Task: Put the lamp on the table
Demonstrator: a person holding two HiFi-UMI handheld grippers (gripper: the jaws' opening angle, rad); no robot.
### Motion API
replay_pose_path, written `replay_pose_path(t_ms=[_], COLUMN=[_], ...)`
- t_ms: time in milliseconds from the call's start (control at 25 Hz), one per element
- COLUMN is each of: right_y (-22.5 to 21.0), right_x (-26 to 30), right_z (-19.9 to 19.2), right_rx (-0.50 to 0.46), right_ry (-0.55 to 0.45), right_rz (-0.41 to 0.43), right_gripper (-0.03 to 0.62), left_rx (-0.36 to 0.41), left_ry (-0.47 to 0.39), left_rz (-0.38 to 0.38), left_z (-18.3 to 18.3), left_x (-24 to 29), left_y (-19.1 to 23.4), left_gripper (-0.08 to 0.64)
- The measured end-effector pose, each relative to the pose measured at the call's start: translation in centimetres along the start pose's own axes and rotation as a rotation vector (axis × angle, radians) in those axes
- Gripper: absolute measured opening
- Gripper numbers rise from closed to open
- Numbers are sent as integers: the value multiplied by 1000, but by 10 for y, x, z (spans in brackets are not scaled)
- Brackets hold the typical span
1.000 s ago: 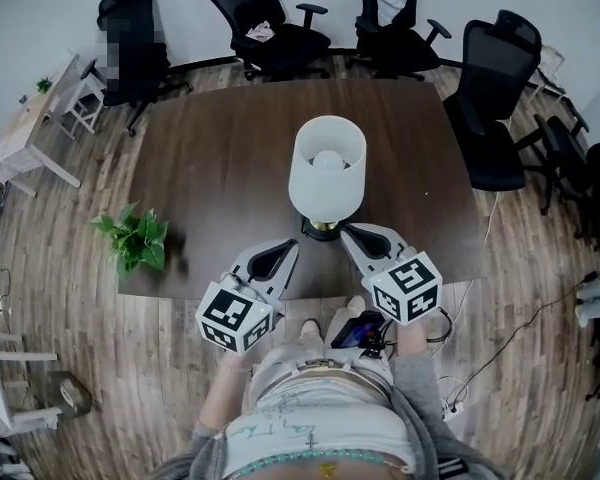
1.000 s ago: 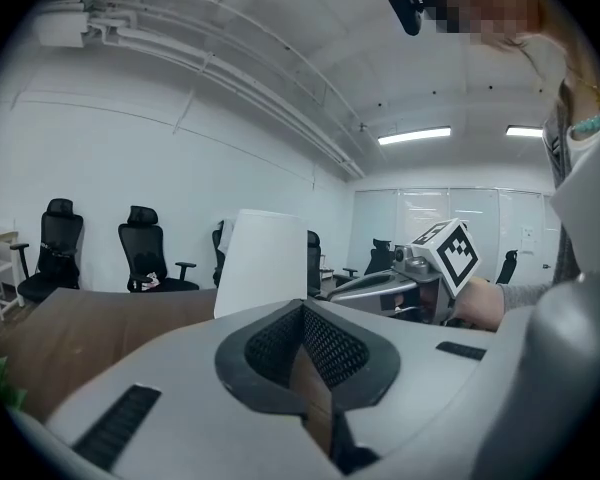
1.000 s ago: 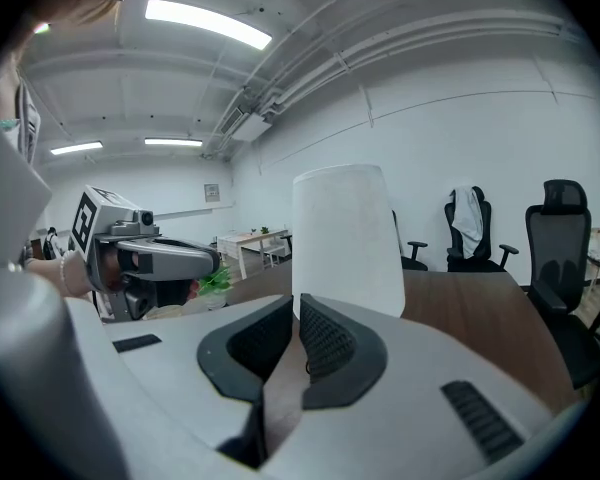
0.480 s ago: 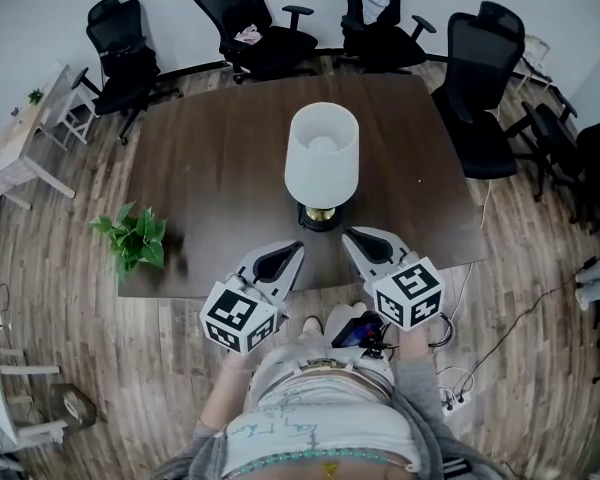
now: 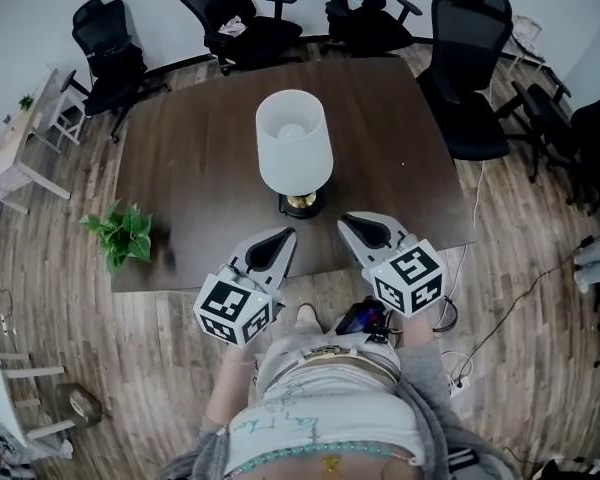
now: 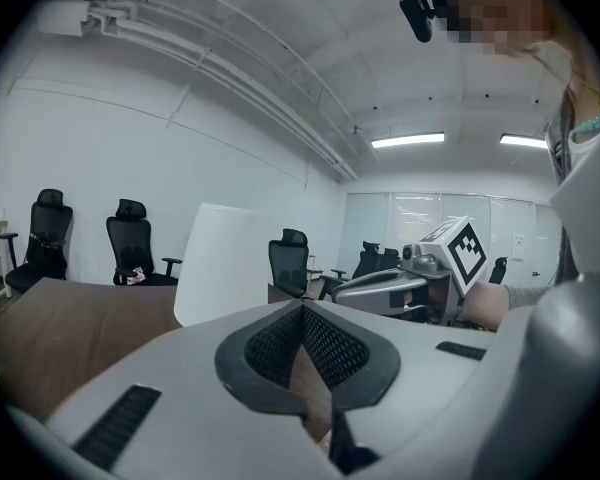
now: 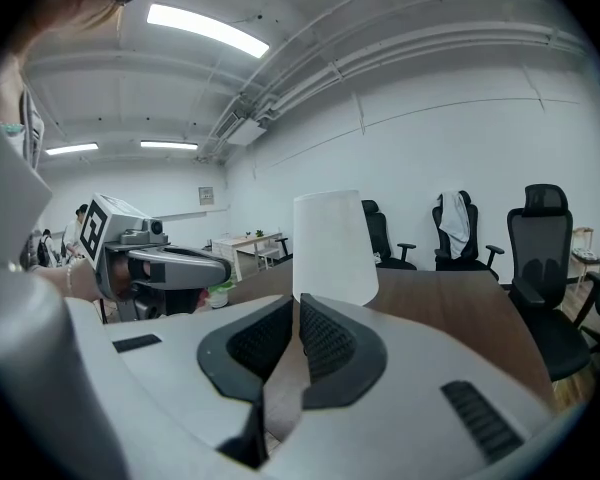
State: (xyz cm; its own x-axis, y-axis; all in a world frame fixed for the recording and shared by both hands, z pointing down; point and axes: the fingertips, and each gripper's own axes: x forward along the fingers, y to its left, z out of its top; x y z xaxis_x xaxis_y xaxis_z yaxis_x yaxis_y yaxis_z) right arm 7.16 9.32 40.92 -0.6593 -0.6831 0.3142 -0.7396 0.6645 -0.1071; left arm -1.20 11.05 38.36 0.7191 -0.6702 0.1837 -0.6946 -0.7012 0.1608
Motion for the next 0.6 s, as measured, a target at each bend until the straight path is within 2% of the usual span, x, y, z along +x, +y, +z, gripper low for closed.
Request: replay_pose_path(t_ms=[600], right_y=[-1], right_x=[-42], right_z=[-15], right_rx=[-13], right_ry=[32], right_rz=[84], right_gripper=[34], left_rx=[-11], left_ry=[-3], left_rz=[43], left_z=[2], left_x=[14], left_y=[-45], left_gripper=[12])
